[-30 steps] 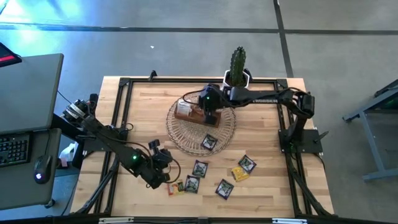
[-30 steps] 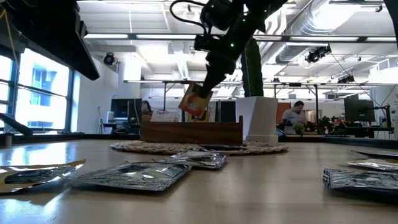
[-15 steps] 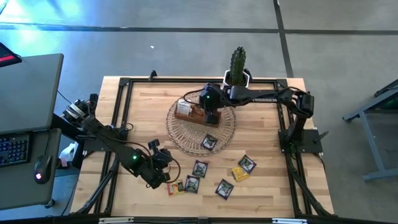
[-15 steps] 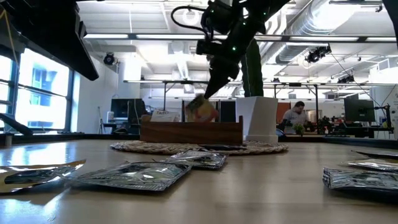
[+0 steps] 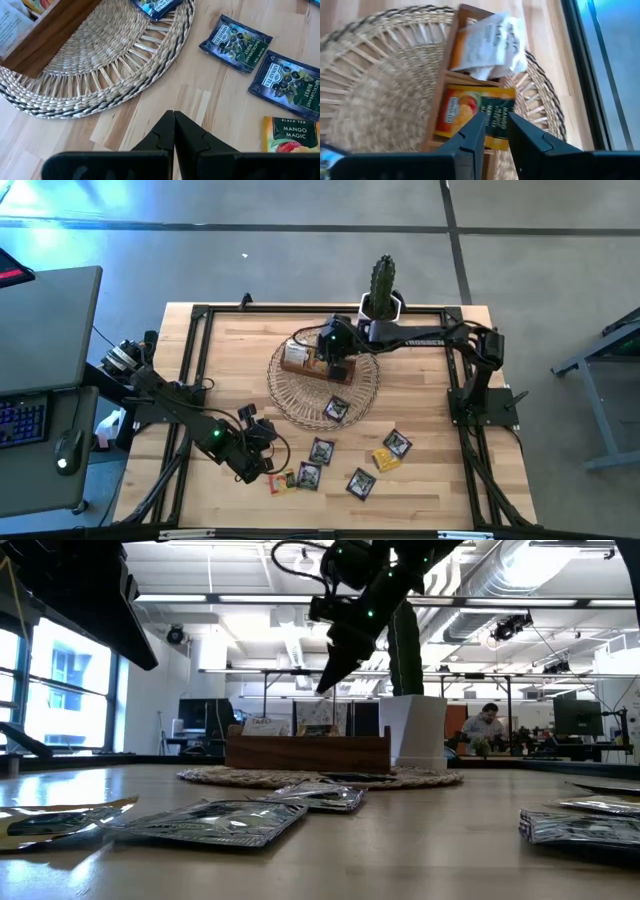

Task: Pick & Place Tea
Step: Put the yellow tea pack into the middle section of the wooden organizer

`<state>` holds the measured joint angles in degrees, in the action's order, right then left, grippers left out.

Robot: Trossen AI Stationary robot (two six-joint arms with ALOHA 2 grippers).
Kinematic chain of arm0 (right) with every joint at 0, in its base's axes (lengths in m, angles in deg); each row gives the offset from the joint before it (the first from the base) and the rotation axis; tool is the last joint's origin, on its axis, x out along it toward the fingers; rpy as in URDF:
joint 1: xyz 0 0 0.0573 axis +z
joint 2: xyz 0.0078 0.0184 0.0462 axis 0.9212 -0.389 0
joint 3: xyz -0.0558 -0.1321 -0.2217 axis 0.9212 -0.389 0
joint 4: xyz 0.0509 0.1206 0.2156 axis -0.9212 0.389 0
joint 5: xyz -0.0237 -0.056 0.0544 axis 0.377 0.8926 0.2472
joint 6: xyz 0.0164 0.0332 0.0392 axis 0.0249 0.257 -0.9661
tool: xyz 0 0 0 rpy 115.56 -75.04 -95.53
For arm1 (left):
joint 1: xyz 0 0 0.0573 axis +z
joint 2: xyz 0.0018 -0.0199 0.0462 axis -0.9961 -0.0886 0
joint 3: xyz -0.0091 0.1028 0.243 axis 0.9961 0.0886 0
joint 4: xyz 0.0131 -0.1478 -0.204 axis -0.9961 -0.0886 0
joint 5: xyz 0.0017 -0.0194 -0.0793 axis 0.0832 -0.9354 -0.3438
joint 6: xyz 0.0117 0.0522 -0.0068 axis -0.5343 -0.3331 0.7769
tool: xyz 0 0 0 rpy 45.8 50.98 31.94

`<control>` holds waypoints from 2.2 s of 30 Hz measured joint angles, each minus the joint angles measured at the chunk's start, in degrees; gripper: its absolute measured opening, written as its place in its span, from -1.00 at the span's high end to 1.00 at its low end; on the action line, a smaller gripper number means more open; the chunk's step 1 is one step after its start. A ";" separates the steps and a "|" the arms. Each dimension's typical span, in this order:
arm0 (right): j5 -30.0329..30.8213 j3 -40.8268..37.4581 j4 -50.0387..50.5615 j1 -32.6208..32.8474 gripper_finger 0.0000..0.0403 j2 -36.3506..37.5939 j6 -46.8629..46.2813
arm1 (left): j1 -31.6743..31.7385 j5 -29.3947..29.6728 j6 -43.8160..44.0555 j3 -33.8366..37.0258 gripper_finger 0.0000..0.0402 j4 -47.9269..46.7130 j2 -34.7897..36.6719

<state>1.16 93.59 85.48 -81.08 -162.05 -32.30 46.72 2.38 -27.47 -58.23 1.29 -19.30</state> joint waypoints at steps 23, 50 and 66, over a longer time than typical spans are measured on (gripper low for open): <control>-13.42 -8.36 -15.09 33.21 0.57 1.02 -1.79 | 0.00 8.13 -8.00 0.02 1.00 4.23 -0.11; -38.44 -23.07 -53.50 32.63 0.99 0.93 22.26 | 20.68 -22.43 -49.89 0.00 1.00 45.26 -0.87; -41.41 -23.07 -53.83 30.43 1.00 0.93 23.17 | 20.11 -25.77 -52.61 0.00 1.00 44.79 -0.87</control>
<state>-40.25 70.51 31.65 -50.66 -161.12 -9.13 66.83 -23.39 -80.08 -58.23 46.08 -20.17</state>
